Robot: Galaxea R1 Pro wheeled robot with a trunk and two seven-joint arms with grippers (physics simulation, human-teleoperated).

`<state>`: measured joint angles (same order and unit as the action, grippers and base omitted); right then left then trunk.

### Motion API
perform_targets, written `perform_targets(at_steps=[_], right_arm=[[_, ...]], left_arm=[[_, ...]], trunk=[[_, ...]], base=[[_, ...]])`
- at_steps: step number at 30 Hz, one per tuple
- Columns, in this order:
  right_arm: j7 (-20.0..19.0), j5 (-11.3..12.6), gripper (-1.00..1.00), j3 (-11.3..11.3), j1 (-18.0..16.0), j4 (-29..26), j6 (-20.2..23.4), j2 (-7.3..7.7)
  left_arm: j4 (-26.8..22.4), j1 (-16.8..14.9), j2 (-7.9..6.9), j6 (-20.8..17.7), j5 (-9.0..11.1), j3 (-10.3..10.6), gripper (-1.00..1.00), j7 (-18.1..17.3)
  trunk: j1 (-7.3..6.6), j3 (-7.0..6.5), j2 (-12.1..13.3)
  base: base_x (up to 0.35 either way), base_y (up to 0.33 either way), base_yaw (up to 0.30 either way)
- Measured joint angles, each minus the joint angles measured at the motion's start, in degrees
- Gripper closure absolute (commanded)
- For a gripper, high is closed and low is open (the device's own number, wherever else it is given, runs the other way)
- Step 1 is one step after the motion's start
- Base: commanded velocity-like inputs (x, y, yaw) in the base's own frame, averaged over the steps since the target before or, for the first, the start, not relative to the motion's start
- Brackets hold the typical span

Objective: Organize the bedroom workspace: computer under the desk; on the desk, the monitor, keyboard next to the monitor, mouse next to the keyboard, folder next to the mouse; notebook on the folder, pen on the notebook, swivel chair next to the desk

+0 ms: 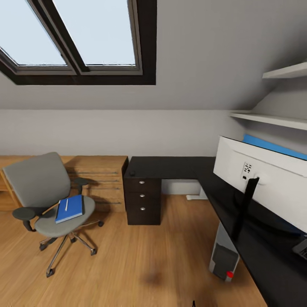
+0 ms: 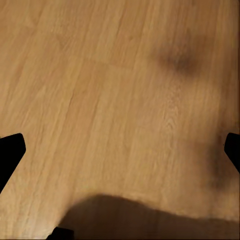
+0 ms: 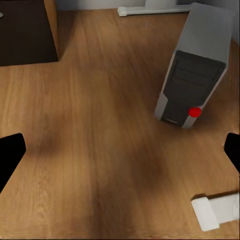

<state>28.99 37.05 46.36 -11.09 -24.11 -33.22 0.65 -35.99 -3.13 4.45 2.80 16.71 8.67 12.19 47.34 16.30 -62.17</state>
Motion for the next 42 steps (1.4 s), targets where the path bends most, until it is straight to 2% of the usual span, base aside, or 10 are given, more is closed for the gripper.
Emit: perform_targets(at_steps=[9,16,23,42], right_arm=[[0.0,-0.1,-1.0,0.0,0.0,0.0,0.0,0.0],[0.0,-0.1,-1.0,0.0,0.0,0.0,0.0,0.0],[0.0,0.0,-1.0,0.0,0.0,0.0,0.0,-0.01],[0.0,0.2,-1.0,-0.1,0.0,-0.1,0.0,-0.01]], left_arm=[[0.0,0.0,0.0,0.0,0.0,0.0,-1.0,0.0],[0.0,0.0,-0.01,0.0,0.0,0.0,-1.0,0.0],[0.0,0.0,-0.01,0.0,0.0,0.0,-1.0,0.0],[0.1,0.0,0.26,-0.1,0.0,0.2,-1.0,0.0]], trunk=[[0.0,0.34,0.0],[-0.02,0.7,0.0],[-0.03,1.13,0.0],[-0.04,1.2,0.0]], base=[[-0.338,-0.009,-0.21],[-0.237,-0.215,-0.196],[-0.051,-0.33,-0.119],[-0.001,-0.347,-0.004]])
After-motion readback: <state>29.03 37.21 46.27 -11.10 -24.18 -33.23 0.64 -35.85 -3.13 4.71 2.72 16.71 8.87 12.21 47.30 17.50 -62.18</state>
